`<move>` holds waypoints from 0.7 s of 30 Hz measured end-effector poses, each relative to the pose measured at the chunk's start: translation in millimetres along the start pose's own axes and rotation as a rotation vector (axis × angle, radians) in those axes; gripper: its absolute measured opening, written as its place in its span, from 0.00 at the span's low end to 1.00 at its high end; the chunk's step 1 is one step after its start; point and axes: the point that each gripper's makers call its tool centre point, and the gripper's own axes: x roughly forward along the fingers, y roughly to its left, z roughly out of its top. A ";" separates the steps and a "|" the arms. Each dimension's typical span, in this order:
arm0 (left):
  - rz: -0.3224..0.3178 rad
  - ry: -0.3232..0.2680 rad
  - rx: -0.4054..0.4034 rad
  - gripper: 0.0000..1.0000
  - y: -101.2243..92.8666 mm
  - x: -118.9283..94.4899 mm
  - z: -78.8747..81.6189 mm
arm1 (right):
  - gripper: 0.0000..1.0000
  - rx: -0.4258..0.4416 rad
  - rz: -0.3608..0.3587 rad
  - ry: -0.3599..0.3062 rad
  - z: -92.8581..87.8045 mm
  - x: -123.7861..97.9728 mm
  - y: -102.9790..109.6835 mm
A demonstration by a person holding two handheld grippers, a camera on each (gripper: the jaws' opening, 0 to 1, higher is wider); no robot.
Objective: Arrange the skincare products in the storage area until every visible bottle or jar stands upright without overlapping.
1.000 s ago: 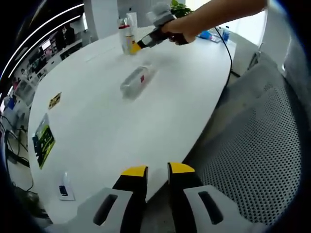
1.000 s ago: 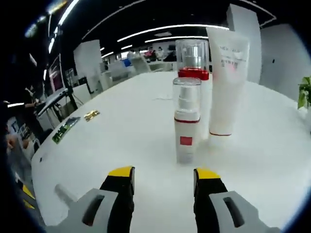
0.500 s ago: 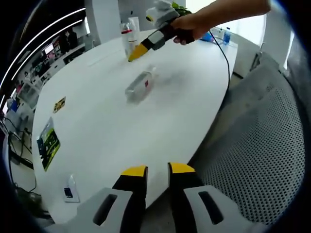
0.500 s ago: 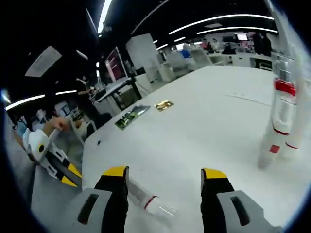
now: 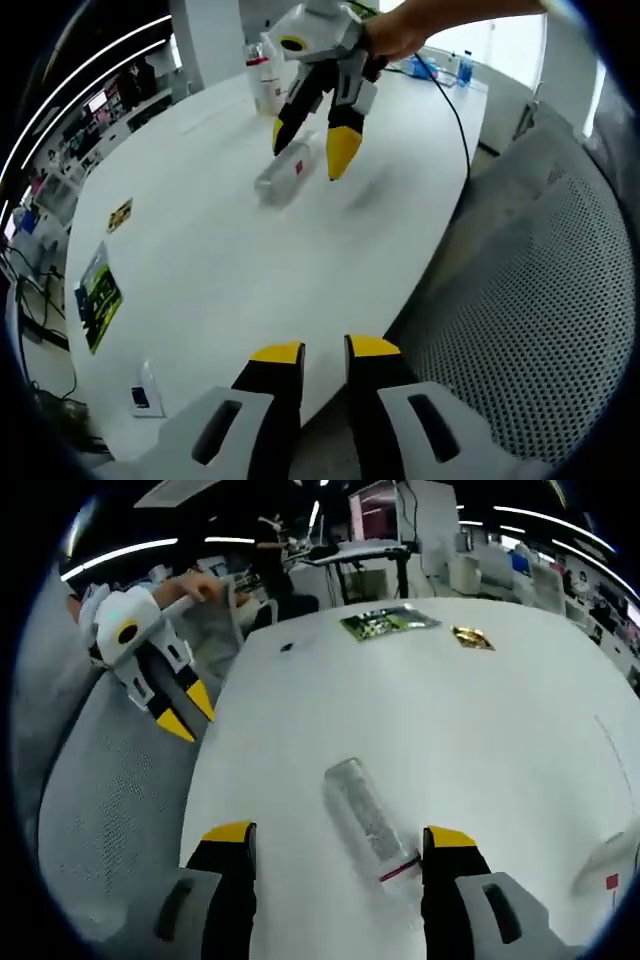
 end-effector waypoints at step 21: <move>-0.035 0.051 0.106 0.09 -13.1 4.2 -6.1 | 0.17 -0.144 -0.061 0.162 -18.7 2.1 2.7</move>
